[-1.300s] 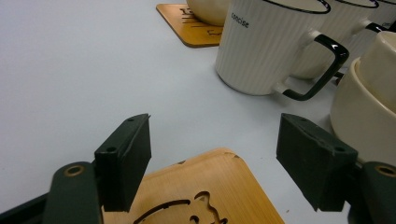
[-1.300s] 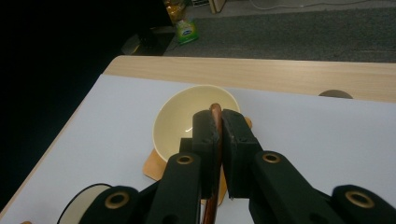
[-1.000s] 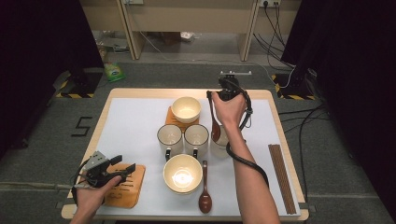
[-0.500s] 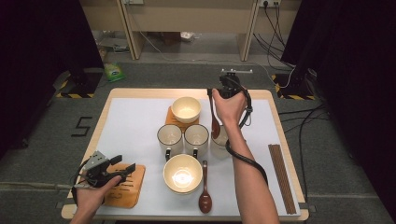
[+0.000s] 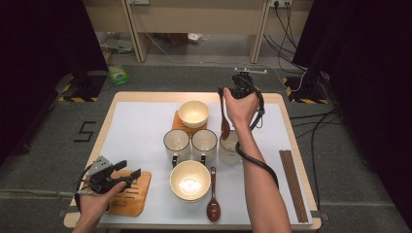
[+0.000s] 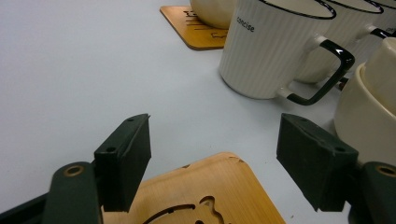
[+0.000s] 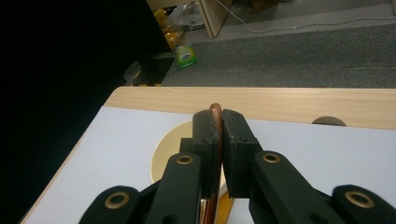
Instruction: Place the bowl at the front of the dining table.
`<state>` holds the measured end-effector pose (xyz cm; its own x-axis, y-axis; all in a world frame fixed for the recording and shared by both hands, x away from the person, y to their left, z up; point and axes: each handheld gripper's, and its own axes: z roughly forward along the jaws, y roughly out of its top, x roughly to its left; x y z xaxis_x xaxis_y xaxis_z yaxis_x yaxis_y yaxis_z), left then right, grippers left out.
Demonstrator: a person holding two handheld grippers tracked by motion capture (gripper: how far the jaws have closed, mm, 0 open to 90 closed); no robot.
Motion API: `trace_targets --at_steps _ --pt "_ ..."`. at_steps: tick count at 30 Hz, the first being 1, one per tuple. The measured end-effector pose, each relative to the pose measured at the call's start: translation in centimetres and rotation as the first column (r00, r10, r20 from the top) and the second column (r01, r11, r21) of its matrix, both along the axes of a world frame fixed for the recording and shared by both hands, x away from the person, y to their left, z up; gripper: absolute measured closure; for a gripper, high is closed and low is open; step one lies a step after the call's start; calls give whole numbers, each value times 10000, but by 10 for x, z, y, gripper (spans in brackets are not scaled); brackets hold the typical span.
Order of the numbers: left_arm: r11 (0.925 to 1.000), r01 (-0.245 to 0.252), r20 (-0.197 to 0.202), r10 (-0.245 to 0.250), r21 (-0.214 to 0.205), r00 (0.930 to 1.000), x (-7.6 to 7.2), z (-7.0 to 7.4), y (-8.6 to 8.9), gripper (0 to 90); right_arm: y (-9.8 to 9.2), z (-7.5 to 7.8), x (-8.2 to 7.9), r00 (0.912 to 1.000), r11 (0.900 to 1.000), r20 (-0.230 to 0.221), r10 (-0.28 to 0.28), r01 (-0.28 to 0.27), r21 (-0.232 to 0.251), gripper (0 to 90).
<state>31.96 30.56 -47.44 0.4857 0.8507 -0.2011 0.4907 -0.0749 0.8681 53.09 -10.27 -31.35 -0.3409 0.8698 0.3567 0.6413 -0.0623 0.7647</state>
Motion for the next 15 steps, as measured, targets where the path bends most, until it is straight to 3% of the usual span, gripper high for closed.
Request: trace_targets --at_steps 15 --pt "9999 -83 -9 83 -80 10000 -1 -1 4 255 1 0 7 9997 9996 182 -159 155 233 844"
